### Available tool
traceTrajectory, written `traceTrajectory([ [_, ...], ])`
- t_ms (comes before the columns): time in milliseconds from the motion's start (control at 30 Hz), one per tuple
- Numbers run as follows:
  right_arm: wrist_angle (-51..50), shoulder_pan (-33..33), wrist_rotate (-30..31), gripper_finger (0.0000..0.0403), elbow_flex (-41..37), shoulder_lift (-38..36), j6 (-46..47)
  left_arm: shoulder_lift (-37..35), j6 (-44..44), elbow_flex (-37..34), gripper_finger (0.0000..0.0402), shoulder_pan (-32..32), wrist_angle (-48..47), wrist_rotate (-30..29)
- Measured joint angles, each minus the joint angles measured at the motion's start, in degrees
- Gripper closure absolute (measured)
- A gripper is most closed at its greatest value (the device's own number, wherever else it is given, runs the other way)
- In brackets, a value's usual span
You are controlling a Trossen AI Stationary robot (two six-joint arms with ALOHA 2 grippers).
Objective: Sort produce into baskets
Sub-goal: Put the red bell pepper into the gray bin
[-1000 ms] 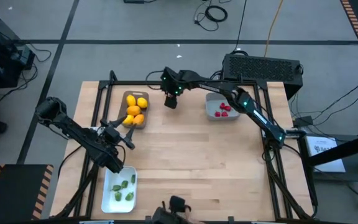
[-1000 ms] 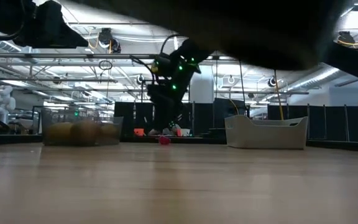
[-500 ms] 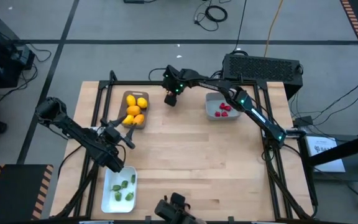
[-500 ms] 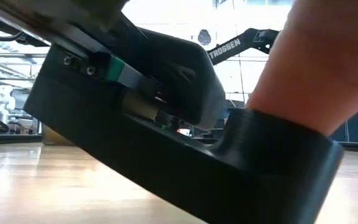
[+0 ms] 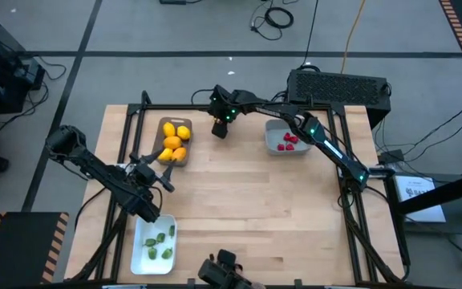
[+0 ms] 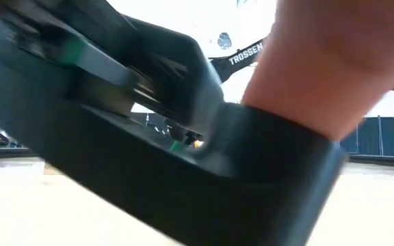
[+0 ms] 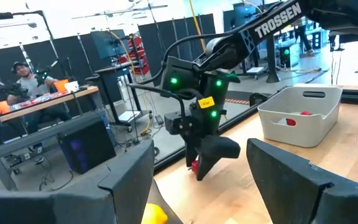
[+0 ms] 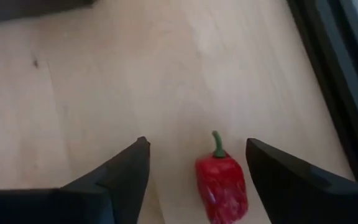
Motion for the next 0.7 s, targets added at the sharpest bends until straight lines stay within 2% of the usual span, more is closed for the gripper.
traceTrajectory([
  [133, 0.0, 0.6, -0.2, 0.0184, 0.0, 0.0, -1.8, 0.0, 0.0, 0.0, 0.0139, 0.0, 0.0, 0.0],
  [500, -1.3, 2.2, -0.5, 0.0338, 0.0, 0.0, -4.6, 0.0, 0.0, 0.0, 0.0139, 0.0, 0.0, 0.0],
  [700, -1.5, 3.9, 5.1, 0.0369, 0.0, -0.2, -9.0, 0.0, 0.0, 0.0, 0.0139, 0.0, 0.0, 0.0],
])
